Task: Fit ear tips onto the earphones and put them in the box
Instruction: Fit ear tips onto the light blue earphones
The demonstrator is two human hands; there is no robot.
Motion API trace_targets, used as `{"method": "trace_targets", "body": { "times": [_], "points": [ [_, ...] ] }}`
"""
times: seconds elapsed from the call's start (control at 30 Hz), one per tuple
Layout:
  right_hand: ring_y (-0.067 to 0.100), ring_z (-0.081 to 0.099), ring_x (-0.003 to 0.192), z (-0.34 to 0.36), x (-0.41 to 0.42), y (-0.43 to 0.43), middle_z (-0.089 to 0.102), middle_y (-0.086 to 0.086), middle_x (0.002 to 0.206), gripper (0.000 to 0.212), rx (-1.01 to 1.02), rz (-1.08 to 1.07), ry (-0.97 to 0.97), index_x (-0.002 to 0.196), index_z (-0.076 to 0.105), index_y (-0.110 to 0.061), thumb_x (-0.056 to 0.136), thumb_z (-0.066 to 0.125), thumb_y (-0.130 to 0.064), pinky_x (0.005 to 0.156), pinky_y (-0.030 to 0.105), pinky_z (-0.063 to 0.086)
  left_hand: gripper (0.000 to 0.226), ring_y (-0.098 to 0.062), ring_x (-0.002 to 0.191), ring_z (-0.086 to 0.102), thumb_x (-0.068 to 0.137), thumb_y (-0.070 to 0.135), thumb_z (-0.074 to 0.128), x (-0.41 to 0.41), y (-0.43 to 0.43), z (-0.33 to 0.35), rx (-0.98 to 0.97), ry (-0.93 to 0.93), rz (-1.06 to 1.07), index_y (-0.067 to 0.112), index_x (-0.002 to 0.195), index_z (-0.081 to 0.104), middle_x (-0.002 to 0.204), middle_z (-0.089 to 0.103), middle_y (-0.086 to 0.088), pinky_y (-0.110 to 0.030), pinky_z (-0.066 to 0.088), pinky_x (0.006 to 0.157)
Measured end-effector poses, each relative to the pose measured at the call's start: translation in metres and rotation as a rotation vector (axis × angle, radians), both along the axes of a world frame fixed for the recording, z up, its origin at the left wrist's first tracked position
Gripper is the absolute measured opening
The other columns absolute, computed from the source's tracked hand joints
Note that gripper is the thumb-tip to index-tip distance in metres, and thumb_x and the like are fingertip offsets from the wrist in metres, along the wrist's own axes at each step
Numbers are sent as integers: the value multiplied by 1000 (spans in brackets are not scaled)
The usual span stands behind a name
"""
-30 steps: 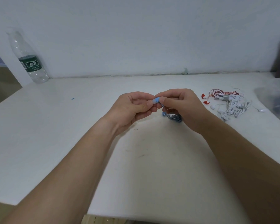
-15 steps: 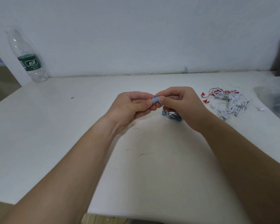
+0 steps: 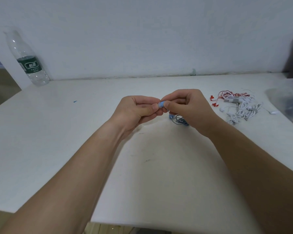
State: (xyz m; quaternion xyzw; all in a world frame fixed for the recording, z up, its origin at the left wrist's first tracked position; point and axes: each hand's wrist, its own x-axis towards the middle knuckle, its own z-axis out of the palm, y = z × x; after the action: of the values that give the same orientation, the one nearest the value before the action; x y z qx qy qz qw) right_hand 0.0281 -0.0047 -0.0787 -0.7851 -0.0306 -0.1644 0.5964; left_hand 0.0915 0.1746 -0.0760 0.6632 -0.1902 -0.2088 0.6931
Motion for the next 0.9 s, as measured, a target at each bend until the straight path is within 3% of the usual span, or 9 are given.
{"method": "trace_targets", "body": {
  "times": [0.37,0.6,0.77,0.9],
  "points": [
    [17,68,71,0,0,-4,76,12,84,8,39,47,39,94,76,-12,91,69,-8,80,39,59,21,-15,83,74,90,0,66,0,-1,0,-18,23,3,-1,110,70,92,77,-12,-18,56,71],
    [41,68,78,-2,1,1,76,11,80,4,-25,-2,-32,90,76,-12,88,73,-10,77,55,56,17,-17,83,74,89,0,67,-2,-1,-1,2,-7,35,1,105,72,91,77,-13,-20,57,74],
    [26,62,69,-1,0,0,74,16,81,9,63,32,3,97,75,-4,91,69,-5,72,39,55,13,-16,83,74,89,0,67,-3,0,2,-20,4,26,6,99,73,89,77,-12,-19,57,73],
    [19,63,67,0,-1,-2,75,12,80,10,80,62,26,96,75,-8,92,67,-4,71,31,56,12,-16,82,74,89,0,67,-4,-1,3,-29,14,21,8,96,73,87,77,-10,-19,57,72]
  ]
}}
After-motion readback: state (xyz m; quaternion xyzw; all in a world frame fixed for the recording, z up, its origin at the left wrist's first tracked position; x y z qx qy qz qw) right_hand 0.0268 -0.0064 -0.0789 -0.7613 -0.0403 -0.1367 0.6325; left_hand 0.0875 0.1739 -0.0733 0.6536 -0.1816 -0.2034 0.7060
